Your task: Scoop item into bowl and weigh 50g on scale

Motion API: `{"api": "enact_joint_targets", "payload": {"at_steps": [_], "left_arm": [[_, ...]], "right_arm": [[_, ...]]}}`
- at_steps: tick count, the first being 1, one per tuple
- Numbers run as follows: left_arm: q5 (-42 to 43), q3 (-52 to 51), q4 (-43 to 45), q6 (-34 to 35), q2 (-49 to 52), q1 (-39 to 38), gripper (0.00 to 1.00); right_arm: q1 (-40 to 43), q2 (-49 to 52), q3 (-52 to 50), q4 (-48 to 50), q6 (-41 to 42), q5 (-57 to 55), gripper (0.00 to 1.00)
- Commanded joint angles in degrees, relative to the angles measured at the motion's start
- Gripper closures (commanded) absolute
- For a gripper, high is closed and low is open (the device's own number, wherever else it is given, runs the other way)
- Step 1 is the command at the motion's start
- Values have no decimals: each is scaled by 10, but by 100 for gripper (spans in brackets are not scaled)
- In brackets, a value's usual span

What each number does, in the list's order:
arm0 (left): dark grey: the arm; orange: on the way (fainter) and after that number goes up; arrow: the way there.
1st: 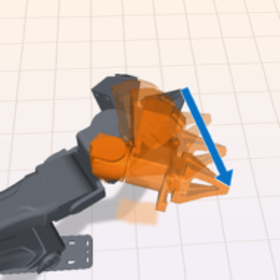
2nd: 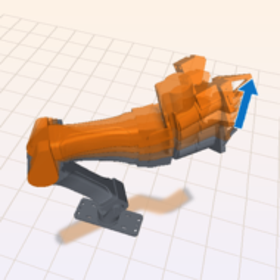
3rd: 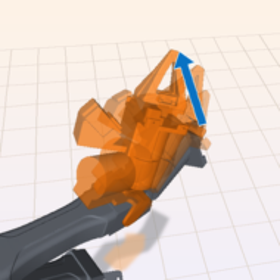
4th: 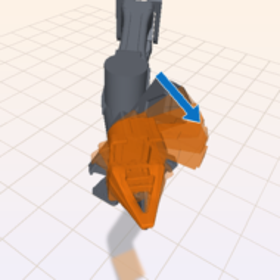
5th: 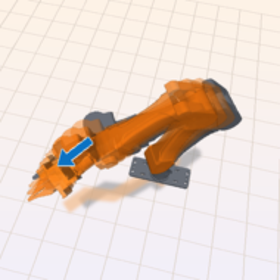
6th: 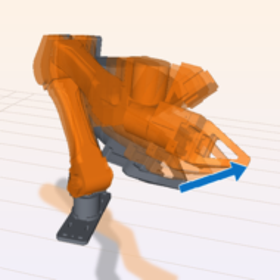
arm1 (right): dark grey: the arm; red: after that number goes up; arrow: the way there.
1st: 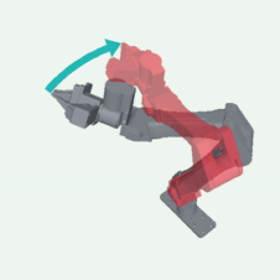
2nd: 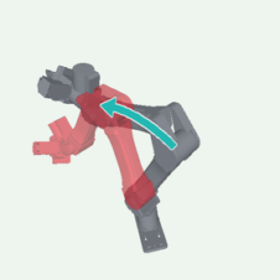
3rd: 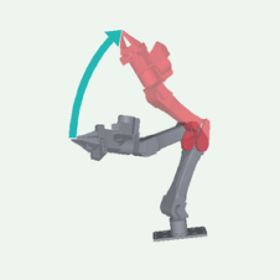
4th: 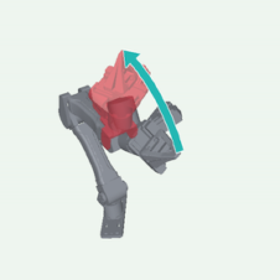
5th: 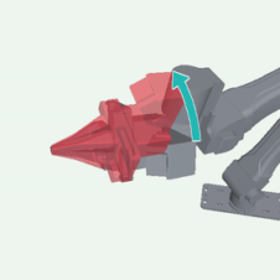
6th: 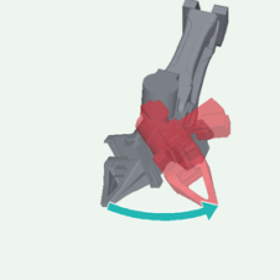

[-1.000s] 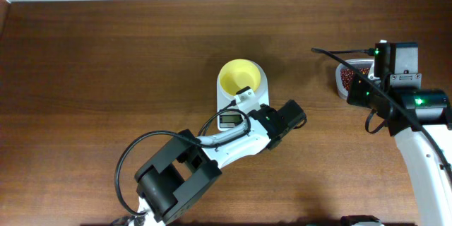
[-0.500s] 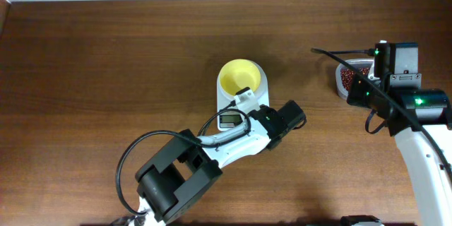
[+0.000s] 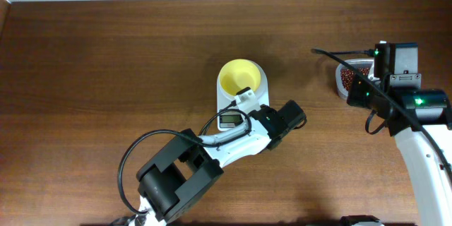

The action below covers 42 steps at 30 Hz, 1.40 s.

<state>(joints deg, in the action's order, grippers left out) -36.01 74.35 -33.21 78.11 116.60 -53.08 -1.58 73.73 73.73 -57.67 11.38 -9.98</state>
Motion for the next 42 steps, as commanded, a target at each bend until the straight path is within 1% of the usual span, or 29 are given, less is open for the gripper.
{"api": "enact_joint_targets", "payload": {"at_steps": [1,26,30,42], "left_arm": [[2,-3,2,3,10,0,100],[2,-3,6,2,27,0,100],[23,-3,4,3,27,0,100],[22,-3,6,3,36,0,100]], "right_arm": [[-3,0,12,0,0,4,96],[-3,0,12,0,2,10,96],[-3,0,12,0,2,10,96],[-3,0,12,0,2,10,96]]}}
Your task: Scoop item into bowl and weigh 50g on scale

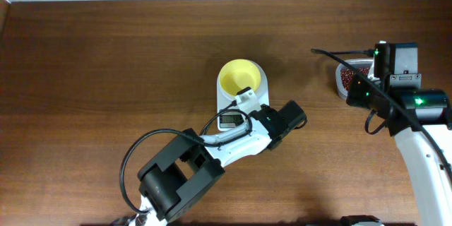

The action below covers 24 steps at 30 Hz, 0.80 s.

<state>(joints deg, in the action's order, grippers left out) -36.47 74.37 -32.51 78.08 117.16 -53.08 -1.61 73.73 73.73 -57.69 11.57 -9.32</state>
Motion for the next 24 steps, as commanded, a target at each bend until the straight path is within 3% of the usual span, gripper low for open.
{"api": "enact_joint_targets", "payload": {"at_steps": [1,24], "left_arm": [[27,-3,0,3,36,0,100],[54,-3,-5,3,48,9,100]], "right_arm": [[-3,0,12,0,0,3,96],[-3,0,12,0,0,3,96]]}}
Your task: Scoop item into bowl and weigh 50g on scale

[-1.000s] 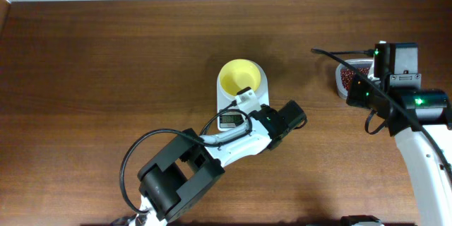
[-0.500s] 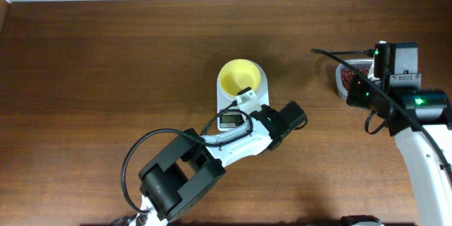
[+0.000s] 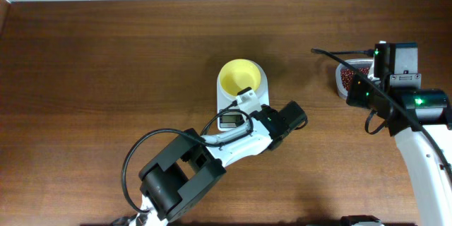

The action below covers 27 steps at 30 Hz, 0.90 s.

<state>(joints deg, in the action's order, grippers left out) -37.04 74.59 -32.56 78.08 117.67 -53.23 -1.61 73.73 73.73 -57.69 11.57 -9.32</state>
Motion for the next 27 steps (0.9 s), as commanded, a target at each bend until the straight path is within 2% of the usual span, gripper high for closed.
{"api": "enact_joint_targets", "payload": {"at_steps": [1,5,27], "left_arm": [[76,-6,-5,3,43,17,100],[120,-7,-6,3,43,34,100],[98,-14,-3,3,54,30,100]], "right_arm": [[-3,0,12,0,0,3,96],[-3,0,12,0,0,3,96],[-3,0,12,0,9,3,96]]}}
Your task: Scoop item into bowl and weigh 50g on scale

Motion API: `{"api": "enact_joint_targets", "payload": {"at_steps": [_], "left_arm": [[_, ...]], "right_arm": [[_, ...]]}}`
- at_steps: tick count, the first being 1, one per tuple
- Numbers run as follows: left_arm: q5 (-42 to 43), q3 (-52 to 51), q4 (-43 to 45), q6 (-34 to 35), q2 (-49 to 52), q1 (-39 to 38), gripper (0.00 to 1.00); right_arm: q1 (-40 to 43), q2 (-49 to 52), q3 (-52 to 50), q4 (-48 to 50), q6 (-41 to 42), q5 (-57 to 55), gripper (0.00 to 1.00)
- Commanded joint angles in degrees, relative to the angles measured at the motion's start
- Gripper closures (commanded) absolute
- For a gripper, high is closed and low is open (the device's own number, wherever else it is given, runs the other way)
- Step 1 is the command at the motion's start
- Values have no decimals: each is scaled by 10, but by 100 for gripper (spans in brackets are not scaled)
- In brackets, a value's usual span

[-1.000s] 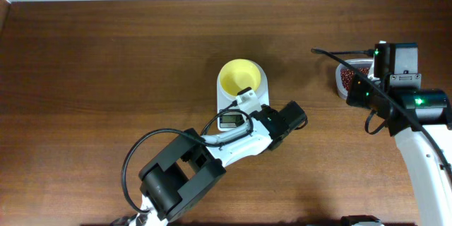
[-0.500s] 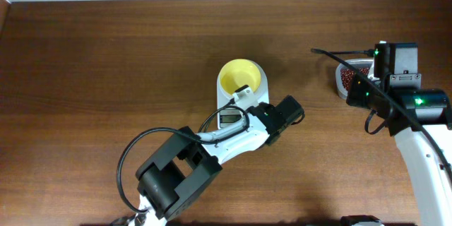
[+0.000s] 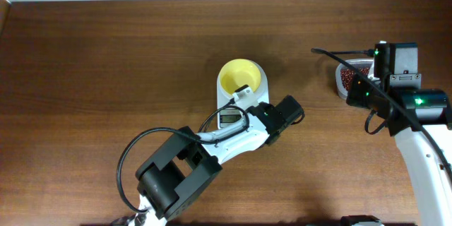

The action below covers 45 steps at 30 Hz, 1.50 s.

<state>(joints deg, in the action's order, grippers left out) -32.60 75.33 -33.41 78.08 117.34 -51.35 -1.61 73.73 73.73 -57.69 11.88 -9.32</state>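
Note:
A yellow bowl (image 3: pixel 239 75) stands on the white scale (image 3: pixel 223 104), whose display (image 3: pixel 230 119) faces the near side. My left gripper (image 3: pixel 242 91) reaches in from the right, and its white tip lies over the bowl's front rim. Whether it is open or shut does not show from above. A grey container of red beans (image 3: pixel 349 78) sits at the right. My right gripper (image 3: pixel 361 79) hangs at that container's edge, mostly hidden under its own wrist. No scoop can be made out.
The left arm's links and black cable (image 3: pixel 152 141) stretch from the near left up to the scale. The right arm (image 3: pixel 424 148) runs along the right edge. The brown wooden table (image 3: pixel 106 63) ends at a pale wall at the back.
My left wrist and gripper have shifted slightly up and to the left, so the white tip now sits closer over the bowl's front rim. The right arm has not moved.
At all three earlier moments my left gripper stayed at the scale's front right by the bowl. My right gripper stayed by the bean container. Only the left gripper's small shift toward the bowl has come by now.

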Motion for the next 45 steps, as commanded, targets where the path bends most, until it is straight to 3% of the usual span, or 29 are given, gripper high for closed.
{"api": "enact_joint_targets", "payload": {"at_steps": [1,35,39,45], "left_arm": [[54,-22,6,3,58,11,100],[32,-20,-65,-25,-89,0,100],[46,-20,-100,-185,-116,0,100],[94,-20,-109,-343,-178,0,100]], "right_arm": [[-3,0,12,0,6,3,96],[-3,0,12,0,5,-3,96],[-3,0,12,0,5,-3,96],[-3,0,12,3,5,-3,96]]}}
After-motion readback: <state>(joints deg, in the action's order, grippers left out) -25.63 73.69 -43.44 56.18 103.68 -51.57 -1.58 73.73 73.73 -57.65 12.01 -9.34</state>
